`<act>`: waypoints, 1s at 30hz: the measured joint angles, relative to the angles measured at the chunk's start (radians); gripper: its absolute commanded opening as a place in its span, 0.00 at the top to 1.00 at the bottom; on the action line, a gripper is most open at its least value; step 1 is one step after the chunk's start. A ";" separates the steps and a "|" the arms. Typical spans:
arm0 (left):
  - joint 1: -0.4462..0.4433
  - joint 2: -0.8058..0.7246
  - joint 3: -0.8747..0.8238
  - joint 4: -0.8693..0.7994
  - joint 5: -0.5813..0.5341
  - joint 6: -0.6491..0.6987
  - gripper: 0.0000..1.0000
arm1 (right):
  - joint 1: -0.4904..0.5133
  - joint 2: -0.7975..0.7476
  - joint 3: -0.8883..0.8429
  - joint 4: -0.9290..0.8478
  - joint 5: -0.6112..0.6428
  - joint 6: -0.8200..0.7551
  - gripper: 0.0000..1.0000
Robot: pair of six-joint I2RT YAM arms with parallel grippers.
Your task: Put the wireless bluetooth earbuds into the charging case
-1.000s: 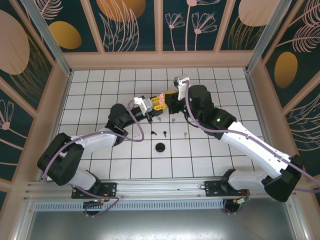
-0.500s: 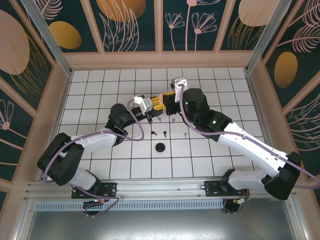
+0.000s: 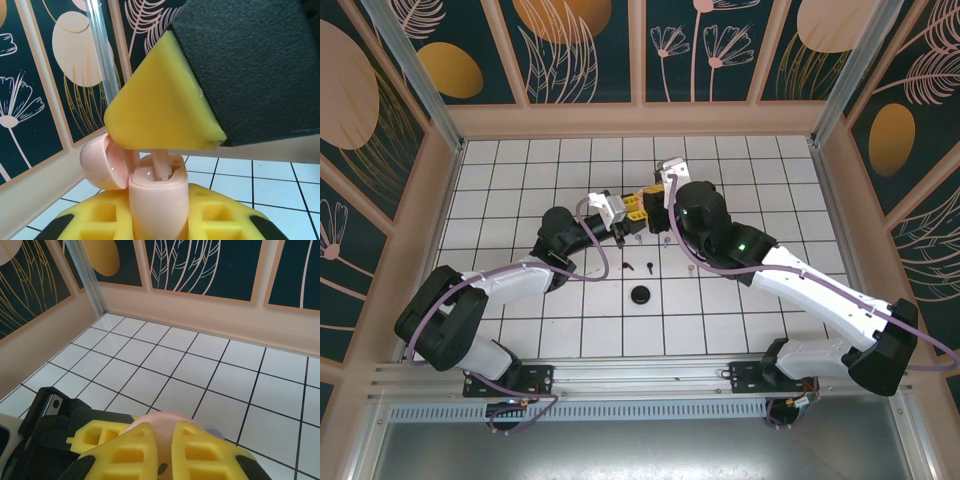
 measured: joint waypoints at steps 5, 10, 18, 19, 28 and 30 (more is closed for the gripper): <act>0.000 0.000 0.000 0.000 0.000 0.000 1.00 | 0.000 0.001 0.001 -0.001 0.000 -0.001 0.89; 0.000 0.000 0.000 -0.010 0.000 0.000 1.00 | 0.001 0.005 0.003 -0.010 0.008 -0.011 0.90; -0.001 0.000 0.000 -0.016 0.003 0.000 1.00 | 0.005 0.012 0.027 -0.058 0.011 -0.060 0.87; -0.001 0.000 0.000 -0.016 0.003 0.000 1.00 | 0.005 0.016 0.032 -0.062 0.013 -0.061 0.86; 0.000 0.001 0.000 -0.020 -0.009 -0.002 1.00 | 0.017 0.061 0.081 -0.103 0.035 -0.041 0.66; 0.000 0.002 0.000 -0.018 -0.016 -0.006 1.00 | 0.019 0.072 0.100 -0.118 0.034 -0.022 0.60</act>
